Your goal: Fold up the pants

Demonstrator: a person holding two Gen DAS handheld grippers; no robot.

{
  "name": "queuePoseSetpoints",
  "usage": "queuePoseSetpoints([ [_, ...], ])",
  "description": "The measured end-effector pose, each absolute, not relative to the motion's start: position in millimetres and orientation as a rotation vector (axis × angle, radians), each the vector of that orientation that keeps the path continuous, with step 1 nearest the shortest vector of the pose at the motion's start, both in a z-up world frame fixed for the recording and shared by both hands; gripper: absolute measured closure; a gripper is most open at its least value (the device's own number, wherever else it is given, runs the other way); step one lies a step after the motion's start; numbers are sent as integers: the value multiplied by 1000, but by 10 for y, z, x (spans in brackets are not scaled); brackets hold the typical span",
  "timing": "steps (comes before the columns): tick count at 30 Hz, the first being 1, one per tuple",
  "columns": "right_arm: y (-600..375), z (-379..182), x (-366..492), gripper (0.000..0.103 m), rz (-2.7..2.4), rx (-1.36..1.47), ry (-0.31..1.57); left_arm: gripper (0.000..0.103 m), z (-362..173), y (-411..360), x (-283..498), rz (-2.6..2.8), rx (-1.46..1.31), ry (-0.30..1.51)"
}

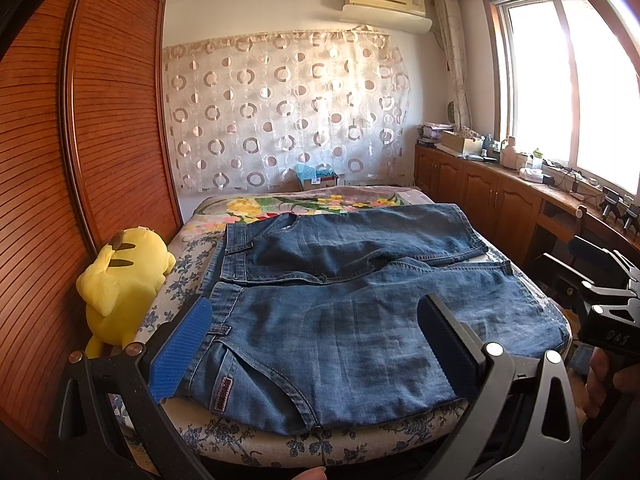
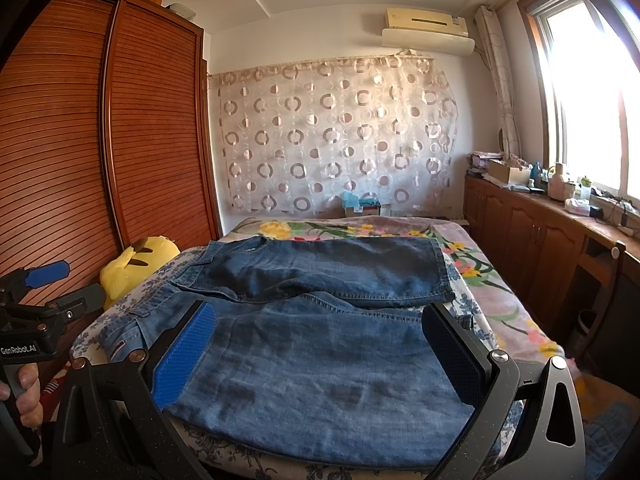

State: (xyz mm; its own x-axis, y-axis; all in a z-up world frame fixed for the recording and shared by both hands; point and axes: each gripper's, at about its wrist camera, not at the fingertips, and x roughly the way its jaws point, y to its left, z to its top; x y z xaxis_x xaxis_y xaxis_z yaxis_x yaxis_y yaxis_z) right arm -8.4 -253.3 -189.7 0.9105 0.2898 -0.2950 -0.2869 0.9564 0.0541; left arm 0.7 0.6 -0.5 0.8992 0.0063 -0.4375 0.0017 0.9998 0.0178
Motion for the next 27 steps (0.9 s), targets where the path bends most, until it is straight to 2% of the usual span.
queuePoseSetpoints([
  [6, -2542, -1917, -43, 0, 297, 11, 318, 0, 14, 3, 68, 1, 16, 467],
  [18, -2662, -2020, 88, 0, 269, -3, 373, 0, -356, 330, 271, 5, 13, 568],
  [27, -2743, -2082, 167, 6, 260, -7, 433, 0, -527, 527, 356, 34, 8, 602],
])
